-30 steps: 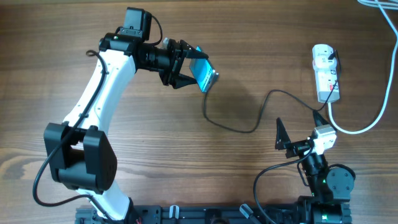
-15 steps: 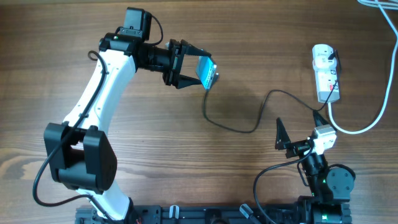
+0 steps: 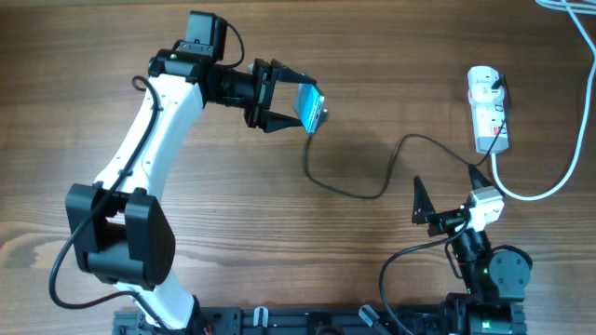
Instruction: Plug charger to phone and switch on socket
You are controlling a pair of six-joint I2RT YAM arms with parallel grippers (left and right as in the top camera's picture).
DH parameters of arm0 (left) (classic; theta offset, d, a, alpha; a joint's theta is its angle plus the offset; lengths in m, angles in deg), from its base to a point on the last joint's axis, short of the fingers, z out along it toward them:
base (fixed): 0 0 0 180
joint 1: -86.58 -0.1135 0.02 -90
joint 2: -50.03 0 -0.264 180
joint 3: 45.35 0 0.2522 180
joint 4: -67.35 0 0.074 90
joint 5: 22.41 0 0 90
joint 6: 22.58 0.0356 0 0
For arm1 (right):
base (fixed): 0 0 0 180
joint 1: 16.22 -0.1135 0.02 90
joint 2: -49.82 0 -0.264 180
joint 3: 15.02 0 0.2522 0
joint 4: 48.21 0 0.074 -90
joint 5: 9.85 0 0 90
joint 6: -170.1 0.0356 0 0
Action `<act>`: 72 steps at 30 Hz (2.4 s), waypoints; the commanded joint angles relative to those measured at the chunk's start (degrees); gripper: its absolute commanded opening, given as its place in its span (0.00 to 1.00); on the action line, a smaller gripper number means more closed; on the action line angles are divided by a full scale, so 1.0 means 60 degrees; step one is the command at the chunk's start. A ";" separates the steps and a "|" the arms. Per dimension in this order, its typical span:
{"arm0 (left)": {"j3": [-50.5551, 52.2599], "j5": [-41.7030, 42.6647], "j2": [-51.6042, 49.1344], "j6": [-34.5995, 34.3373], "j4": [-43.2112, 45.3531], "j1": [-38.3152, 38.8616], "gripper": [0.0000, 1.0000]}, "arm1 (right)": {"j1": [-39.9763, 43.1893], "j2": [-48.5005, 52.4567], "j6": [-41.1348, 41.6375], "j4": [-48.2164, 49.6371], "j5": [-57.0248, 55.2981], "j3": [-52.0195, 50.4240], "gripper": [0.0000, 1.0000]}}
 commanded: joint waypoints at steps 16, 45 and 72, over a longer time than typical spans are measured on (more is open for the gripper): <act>0.0007 0.0444 0.0339 -0.0095 0.0022 -0.0036 0.62 | -0.0047 -0.0018 -0.0117 0.0026 -0.0120 -0.0015 1.00; 0.0007 -0.0047 0.0339 -0.0015 0.0204 -0.0036 0.61 | -0.0047 -0.0018 0.0069 0.0029 0.0073 -0.0015 1.00; 0.0007 -0.9384 0.0339 0.1712 -0.0831 -0.0007 0.55 | -0.0047 0.5788 0.2623 -0.0579 0.3548 0.2983 1.00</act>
